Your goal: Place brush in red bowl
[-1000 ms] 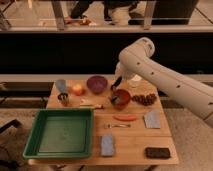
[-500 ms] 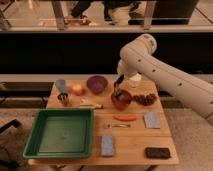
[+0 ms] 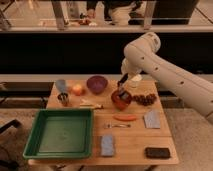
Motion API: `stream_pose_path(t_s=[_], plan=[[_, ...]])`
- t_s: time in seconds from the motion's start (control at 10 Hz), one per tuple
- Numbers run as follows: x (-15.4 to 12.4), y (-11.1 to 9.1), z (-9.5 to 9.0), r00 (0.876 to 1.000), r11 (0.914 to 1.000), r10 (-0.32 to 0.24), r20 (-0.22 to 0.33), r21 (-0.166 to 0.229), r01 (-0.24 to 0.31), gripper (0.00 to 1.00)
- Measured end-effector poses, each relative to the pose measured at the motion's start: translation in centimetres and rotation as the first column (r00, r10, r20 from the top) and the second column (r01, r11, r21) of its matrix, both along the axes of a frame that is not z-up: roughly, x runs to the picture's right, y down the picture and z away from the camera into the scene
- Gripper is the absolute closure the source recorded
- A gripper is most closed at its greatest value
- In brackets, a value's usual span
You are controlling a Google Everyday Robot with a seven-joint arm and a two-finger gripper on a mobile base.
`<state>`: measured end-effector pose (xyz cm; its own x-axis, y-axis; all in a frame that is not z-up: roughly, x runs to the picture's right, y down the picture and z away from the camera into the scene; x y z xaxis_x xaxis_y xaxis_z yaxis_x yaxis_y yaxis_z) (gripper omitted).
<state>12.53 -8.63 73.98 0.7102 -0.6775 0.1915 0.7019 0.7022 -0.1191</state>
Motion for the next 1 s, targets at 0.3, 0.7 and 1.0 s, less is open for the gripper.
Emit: stream_pose_path(t_s=[0.3, 0.7, 1.0], plan=[[0.6, 0.4, 1.0, 1.000, 0.9999, 0.006, -0.006, -0.013, -0.007, 1.00], [1.0, 1.5, 2.2, 1.000, 0.9993, 0.012, -0.008, -0.034, -0.012, 1.00], [1.3, 2.3, 2.6, 1.000, 0.9987, 0.012, -0.005, -0.049, -0.012, 1.00]])
